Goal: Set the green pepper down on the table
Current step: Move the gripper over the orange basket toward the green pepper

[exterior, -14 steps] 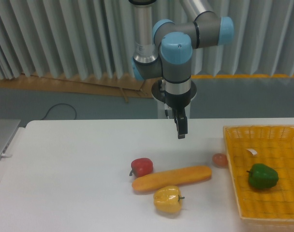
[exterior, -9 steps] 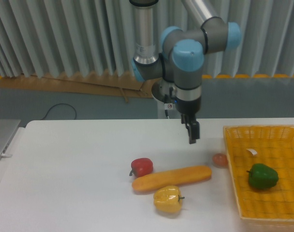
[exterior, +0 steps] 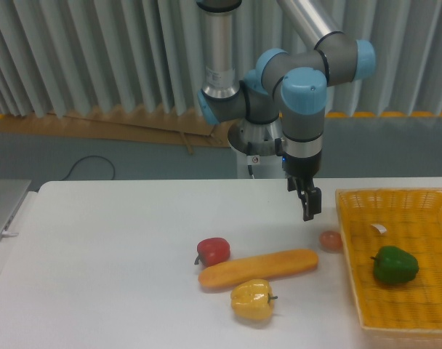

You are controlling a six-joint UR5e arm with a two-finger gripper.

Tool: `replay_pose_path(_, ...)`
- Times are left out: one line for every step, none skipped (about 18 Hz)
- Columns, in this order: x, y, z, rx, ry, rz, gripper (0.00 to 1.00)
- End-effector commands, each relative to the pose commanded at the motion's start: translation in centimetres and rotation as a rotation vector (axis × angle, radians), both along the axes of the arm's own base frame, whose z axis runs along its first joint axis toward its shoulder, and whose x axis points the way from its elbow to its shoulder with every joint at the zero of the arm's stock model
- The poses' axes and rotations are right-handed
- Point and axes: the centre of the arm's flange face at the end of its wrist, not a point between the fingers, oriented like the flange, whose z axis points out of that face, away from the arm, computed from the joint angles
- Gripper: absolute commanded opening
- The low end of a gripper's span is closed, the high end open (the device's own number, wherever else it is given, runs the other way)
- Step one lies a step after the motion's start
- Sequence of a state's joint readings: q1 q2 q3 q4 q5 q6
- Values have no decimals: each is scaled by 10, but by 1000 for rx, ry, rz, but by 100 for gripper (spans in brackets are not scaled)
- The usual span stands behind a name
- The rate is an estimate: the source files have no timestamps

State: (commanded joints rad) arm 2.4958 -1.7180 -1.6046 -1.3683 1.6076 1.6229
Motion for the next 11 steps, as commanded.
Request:
replay_pose_path(1, 0, -1, -1, -1, -2, 100)
replay_pose_path(1, 1, -1, 1, -1, -2, 100)
replay_pose_path(2, 1, -1, 1, -1, 0, 100)
replay_pose_path(1, 2, -1, 1, -1, -2, 100)
replay_pose_path(1, 1, 0, 2, 0, 0, 100)
replay_pose_path(1, 2, 2, 4, 3, -2, 100)
replay_pose_path(1, 2, 2, 4, 3, -2, 100)
replay_pose_path(1, 2, 2, 4, 3, -2, 100)
replay_pose_path(-1, 1, 2, 5, 4, 0, 100)
replay_pose_path(-3, -2, 2, 5, 4, 5, 100)
replay_pose_path(-9, -5, 2, 7, 8, 11, 100)
